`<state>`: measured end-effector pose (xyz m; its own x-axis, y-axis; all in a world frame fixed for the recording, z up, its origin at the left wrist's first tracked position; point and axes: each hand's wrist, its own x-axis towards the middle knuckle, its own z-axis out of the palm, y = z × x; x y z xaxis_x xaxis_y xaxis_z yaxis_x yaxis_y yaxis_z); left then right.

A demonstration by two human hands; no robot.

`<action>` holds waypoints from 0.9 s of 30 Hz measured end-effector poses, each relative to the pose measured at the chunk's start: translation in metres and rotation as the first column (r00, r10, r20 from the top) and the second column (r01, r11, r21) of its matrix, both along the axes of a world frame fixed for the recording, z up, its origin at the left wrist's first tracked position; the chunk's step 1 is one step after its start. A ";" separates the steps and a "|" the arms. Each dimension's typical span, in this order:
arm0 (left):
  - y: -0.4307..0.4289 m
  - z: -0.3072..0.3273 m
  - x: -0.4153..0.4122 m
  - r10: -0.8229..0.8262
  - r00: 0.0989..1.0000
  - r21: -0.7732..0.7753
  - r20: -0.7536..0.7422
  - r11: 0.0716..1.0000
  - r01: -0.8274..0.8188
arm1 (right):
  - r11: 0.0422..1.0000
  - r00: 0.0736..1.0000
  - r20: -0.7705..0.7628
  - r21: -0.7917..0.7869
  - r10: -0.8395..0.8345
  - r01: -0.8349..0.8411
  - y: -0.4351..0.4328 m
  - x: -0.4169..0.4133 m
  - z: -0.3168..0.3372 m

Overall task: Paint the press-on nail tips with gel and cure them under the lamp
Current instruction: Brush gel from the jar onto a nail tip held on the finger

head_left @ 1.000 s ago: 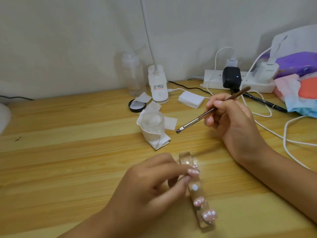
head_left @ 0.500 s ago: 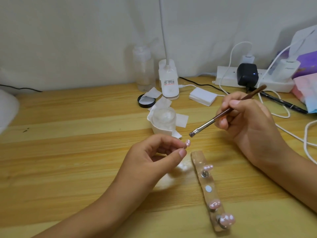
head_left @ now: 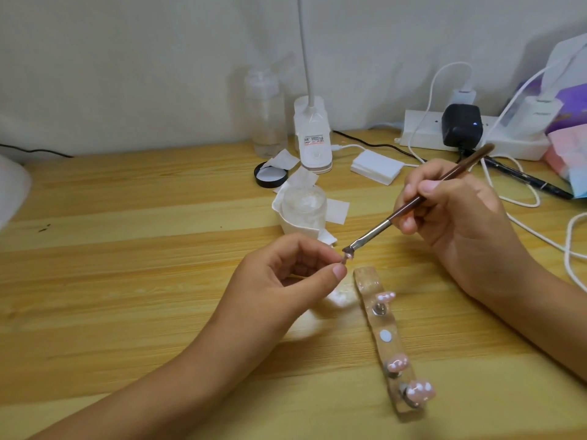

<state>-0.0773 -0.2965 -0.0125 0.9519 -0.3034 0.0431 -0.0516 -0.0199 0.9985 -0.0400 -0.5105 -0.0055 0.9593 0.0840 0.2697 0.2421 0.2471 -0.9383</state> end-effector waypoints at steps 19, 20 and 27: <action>0.001 -0.002 0.001 -0.007 0.999 0.001 0.047 1.000 0.007 | 0.992 0.992 -0.105 0.112 0.068 -0.056 0.002 -0.001 0.005; 0.001 -0.002 0.001 -0.009 0.999 0.004 0.046 1.000 0.009 | 0.993 0.993 -0.104 0.104 0.062 -0.051 0.002 -0.001 0.004; 0.001 0.000 0.000 -0.014 0.999 0.008 0.043 1.000 0.014 | 0.997 0.995 -0.077 0.049 0.062 -0.058 0.003 -0.002 0.002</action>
<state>-0.0775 -0.2958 -0.0124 0.9449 -0.3168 0.0820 -0.0951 -0.0262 0.9951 -0.0415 -0.5076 -0.0037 0.9713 0.1311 0.1984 0.1512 0.3033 -0.9408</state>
